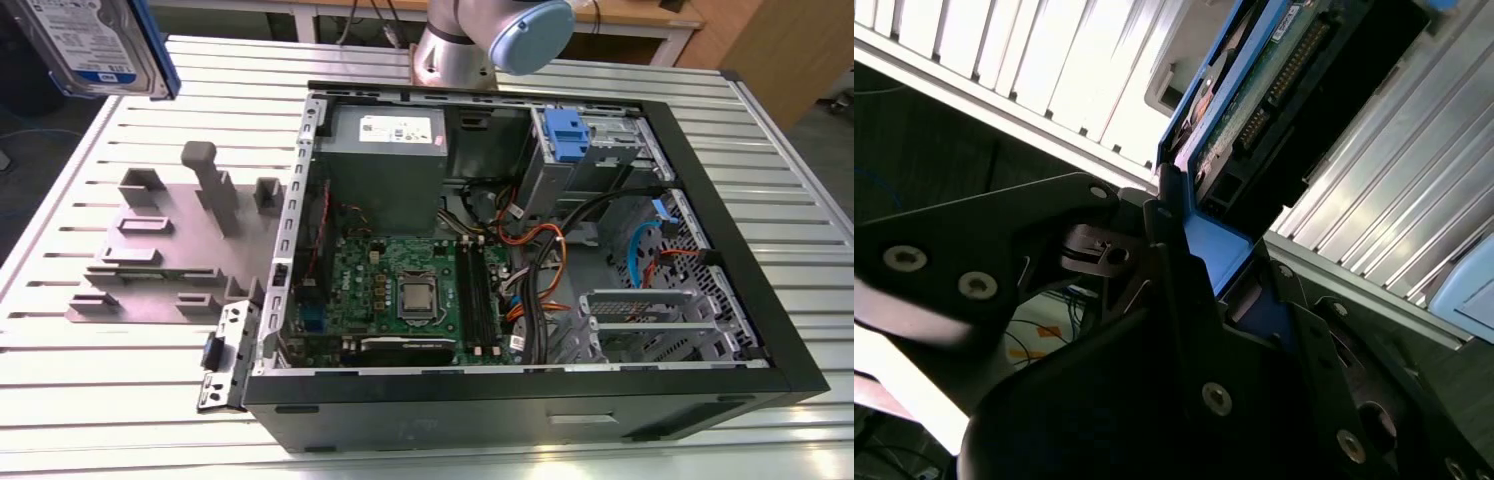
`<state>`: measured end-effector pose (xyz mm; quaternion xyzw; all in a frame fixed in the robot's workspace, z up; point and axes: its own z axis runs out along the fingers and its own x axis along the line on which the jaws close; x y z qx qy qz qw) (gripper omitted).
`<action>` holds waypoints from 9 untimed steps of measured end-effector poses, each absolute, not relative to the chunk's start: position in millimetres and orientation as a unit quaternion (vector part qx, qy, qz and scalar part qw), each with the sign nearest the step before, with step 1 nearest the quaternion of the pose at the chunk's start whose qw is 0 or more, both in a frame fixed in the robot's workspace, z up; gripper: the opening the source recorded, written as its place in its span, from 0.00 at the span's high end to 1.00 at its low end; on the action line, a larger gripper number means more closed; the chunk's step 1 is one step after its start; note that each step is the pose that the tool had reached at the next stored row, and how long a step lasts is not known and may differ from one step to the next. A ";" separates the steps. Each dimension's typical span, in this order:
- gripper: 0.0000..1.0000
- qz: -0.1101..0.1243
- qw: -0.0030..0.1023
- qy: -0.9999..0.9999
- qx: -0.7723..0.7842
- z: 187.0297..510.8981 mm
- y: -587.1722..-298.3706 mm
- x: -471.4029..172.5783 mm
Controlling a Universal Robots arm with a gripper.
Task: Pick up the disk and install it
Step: 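Pick up the disk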
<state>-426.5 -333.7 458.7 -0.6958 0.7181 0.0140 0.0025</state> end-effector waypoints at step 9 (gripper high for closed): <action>0.64 0.014 0.002 0.718 -0.696 461.5 -333.7 -426.5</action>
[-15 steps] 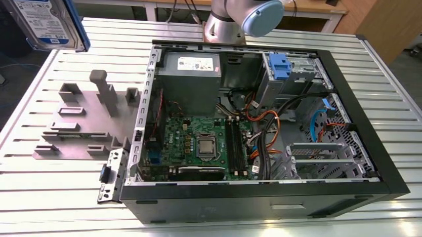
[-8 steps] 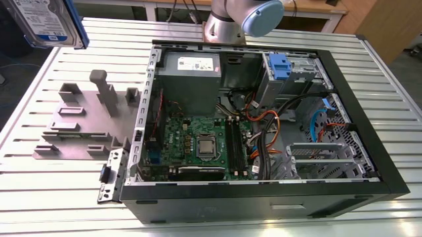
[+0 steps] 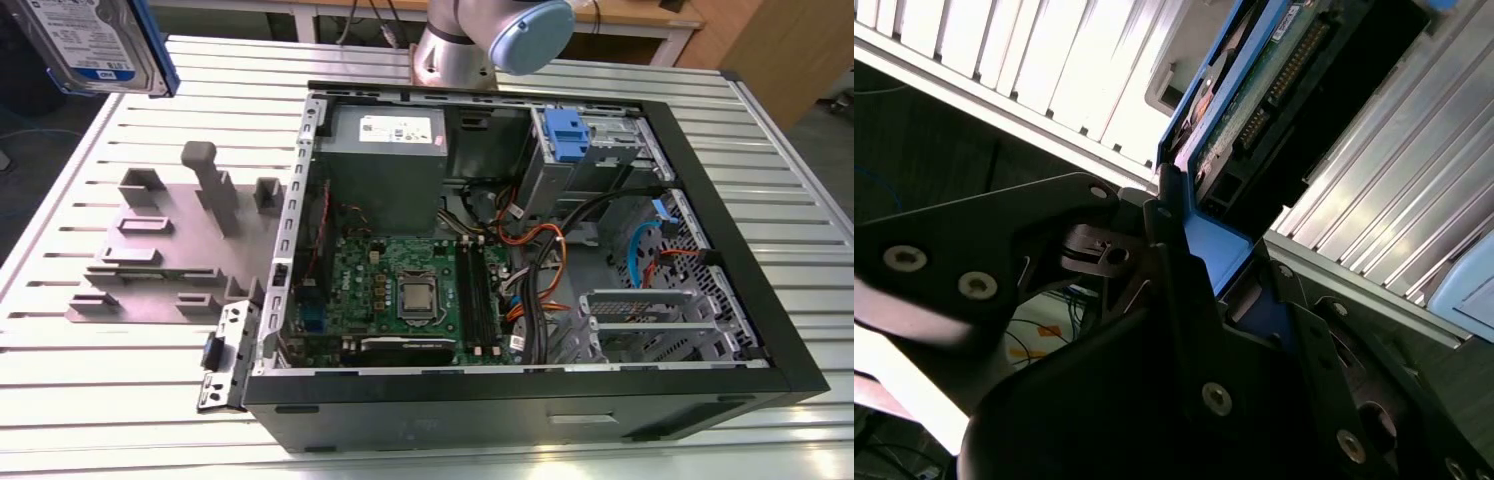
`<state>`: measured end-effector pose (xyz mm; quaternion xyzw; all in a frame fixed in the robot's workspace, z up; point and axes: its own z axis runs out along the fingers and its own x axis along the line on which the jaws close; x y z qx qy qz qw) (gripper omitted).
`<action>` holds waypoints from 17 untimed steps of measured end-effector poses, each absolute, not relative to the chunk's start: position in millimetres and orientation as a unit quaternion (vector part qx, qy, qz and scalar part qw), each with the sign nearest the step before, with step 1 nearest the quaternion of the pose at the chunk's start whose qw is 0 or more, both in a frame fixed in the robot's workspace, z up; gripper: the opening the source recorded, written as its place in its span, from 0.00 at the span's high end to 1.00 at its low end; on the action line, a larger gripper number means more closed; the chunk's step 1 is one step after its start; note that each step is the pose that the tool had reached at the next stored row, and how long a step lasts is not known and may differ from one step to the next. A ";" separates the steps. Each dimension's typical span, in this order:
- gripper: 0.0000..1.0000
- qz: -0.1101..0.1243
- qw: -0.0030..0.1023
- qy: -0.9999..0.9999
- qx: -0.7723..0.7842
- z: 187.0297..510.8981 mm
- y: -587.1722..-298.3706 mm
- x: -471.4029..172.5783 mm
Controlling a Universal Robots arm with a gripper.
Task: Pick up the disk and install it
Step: 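Pick up the disk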
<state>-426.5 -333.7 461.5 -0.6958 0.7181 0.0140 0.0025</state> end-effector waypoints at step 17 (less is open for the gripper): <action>0.64 0.014 0.002 0.718 -0.696 462.7 -333.7 -421.1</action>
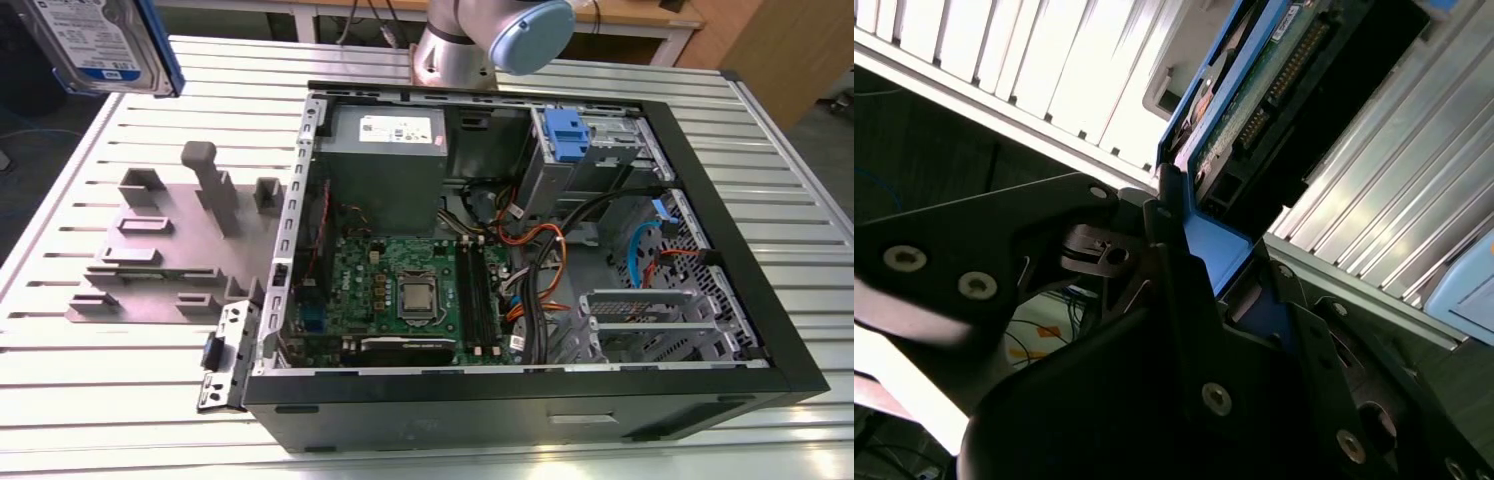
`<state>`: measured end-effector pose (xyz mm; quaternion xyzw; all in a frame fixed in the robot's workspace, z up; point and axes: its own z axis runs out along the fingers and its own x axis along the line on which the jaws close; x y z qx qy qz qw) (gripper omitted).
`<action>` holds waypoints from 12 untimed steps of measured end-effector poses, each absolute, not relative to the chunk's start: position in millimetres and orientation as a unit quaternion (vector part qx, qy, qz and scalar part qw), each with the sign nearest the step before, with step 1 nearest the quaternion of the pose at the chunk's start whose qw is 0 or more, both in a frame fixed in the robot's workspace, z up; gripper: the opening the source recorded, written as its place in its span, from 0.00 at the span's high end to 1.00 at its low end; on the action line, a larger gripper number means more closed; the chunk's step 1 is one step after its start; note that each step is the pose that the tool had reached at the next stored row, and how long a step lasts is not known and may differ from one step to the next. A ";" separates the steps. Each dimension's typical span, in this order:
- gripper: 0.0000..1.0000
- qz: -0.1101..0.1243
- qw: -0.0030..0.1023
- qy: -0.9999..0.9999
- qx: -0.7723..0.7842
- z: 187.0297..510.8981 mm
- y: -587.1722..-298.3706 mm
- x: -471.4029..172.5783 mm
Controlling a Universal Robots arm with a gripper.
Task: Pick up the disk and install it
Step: 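Pick up the disk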
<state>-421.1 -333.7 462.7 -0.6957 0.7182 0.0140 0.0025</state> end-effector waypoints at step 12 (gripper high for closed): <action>0.64 0.014 0.002 0.718 -0.696 490.5 -333.7 -421.0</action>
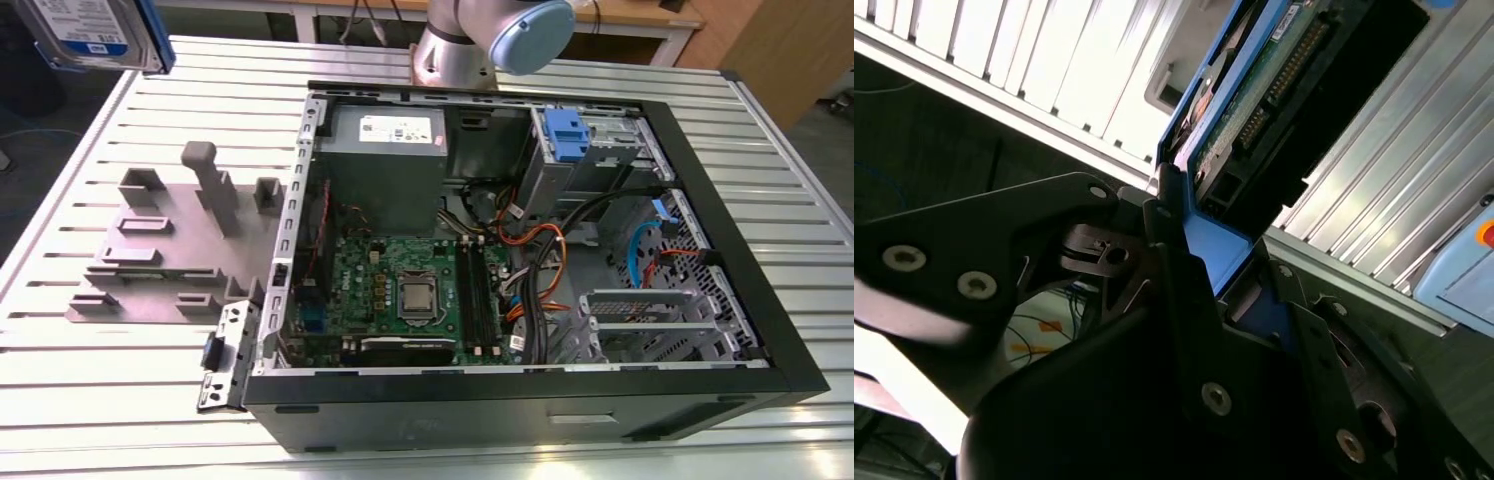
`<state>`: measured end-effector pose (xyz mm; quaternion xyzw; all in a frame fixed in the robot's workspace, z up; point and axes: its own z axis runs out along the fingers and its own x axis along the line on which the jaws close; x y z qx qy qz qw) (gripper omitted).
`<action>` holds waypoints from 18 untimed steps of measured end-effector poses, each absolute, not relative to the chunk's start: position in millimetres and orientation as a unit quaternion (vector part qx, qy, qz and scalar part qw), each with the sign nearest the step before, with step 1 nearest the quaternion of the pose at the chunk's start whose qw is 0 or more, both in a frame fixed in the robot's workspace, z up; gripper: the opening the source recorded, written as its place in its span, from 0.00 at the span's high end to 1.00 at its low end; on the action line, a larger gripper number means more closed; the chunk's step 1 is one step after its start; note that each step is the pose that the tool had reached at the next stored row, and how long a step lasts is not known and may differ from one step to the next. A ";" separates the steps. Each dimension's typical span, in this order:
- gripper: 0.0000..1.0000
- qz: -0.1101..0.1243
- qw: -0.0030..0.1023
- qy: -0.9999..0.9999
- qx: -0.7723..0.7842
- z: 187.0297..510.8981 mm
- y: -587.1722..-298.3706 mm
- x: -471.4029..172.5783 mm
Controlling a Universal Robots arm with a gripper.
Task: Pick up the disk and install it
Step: 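Pick up the disk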
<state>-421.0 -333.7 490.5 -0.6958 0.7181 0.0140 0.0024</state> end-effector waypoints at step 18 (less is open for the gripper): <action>0.64 0.014 0.002 0.718 -0.696 498.5 -344.6 -421.0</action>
